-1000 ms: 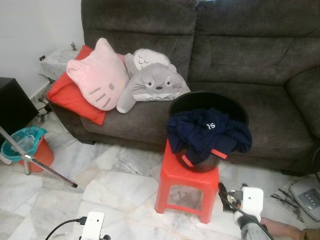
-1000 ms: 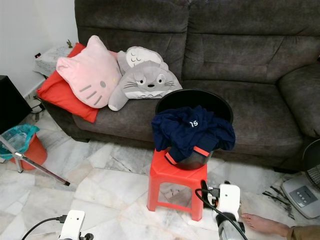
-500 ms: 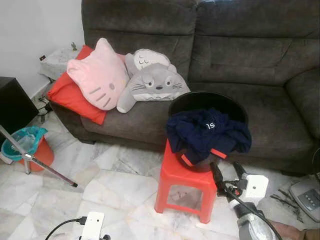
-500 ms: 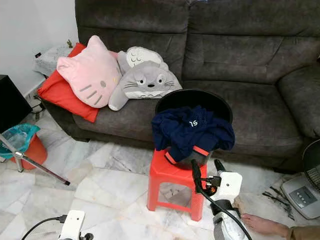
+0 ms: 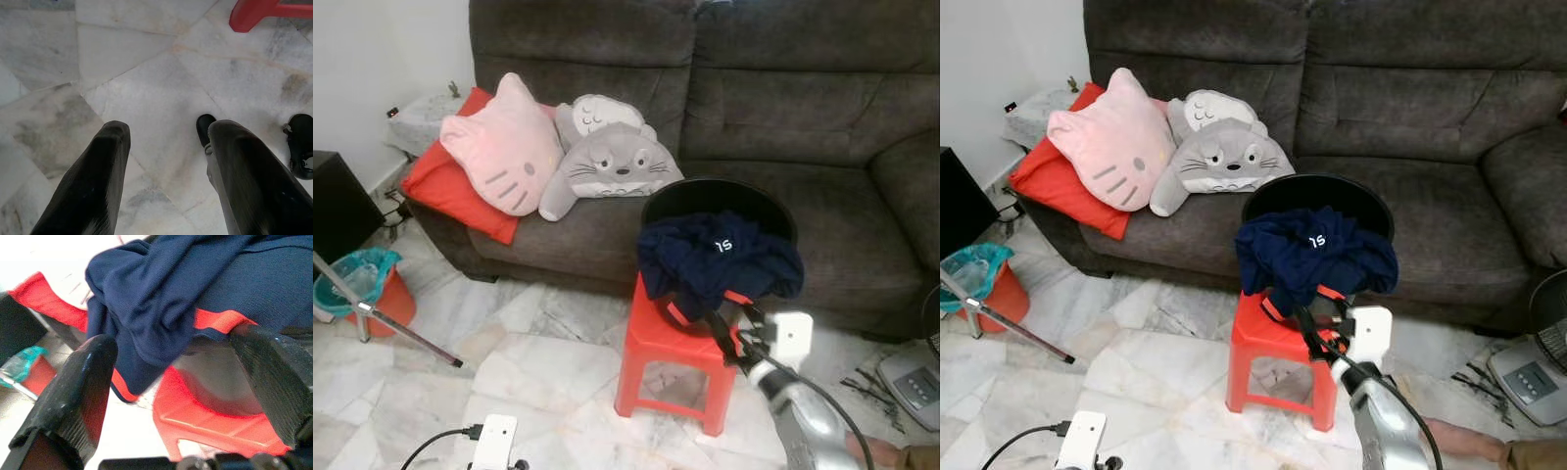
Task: Hang hanger
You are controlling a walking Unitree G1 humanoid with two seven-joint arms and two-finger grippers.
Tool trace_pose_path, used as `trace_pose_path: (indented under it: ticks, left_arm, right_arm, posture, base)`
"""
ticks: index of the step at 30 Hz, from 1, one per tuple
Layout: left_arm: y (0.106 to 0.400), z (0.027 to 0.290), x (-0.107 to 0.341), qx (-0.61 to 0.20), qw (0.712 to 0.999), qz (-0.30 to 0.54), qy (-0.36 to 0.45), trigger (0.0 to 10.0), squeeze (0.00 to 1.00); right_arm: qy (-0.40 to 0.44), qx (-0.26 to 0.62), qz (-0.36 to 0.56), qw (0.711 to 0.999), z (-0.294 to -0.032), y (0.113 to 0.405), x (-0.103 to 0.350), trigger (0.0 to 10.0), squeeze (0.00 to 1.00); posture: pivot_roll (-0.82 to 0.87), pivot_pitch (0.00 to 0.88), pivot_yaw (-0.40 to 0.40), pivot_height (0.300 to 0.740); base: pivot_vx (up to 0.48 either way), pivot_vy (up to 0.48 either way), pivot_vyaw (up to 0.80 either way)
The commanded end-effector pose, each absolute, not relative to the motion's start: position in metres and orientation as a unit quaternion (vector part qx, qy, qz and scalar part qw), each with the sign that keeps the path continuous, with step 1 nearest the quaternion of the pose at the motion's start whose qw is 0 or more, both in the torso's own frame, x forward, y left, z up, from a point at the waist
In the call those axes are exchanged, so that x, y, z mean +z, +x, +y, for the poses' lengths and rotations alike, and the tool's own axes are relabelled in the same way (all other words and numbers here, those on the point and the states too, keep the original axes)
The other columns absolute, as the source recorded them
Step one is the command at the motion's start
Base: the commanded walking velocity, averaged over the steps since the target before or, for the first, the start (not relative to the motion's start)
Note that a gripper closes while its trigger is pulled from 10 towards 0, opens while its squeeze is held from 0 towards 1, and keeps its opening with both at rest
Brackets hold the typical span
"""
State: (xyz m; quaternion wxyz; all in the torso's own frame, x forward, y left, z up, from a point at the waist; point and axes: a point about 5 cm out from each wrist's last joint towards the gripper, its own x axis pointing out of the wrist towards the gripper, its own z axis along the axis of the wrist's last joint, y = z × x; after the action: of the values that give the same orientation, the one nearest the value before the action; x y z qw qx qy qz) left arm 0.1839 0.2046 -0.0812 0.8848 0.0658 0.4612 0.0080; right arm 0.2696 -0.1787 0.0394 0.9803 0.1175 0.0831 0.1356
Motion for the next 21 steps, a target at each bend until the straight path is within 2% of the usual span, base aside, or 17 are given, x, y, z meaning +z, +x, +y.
trace_pose_path:
  ticks: [1, 8, 16, 21]
  left_arm:
    - [0.180, 0.208, -0.082, 0.009, 0.880, 0.468, 0.076, 10.0, 0.00]
    - [0.181, 0.208, -0.082, 0.010, 0.881, 0.468, 0.074, 10.0, 0.00]
    - [0.182, 0.208, -0.082, 0.009, 0.880, 0.468, 0.075, 10.0, 0.00]
    - [0.183, 0.208, -0.081, 0.009, 0.881, 0.467, 0.077, 10.0, 0.00]
  right_arm:
    - [0.134, 0.136, 0.094, 0.977, -0.178, 0.270, 0.035, 10.0, 0.00]
    - [0.162, 0.164, 0.121, 0.965, -0.174, 0.271, 0.031, 10.0, 0.00]
    - [0.163, 0.145, 0.144, 0.965, -0.180, 0.256, 0.017, 10.0, 0.00]
    - [0.173, 0.140, 0.144, 0.964, -0.180, 0.260, 0.017, 10.0, 0.00]
  posture:
    - [-0.21, 0.000, 0.062, 0.740]
    - [-0.20, 0.000, 0.058, 0.740]
    - [-0.21, 0.000, 0.064, 0.740]
    - [-0.21, 0.000, 0.065, 0.740]
  base:
    - [0.000, 0.000, 0.00]
    - [0.000, 0.000, 0.00]
    - [0.000, 0.000, 0.00]
    - [0.000, 0.000, 0.00]
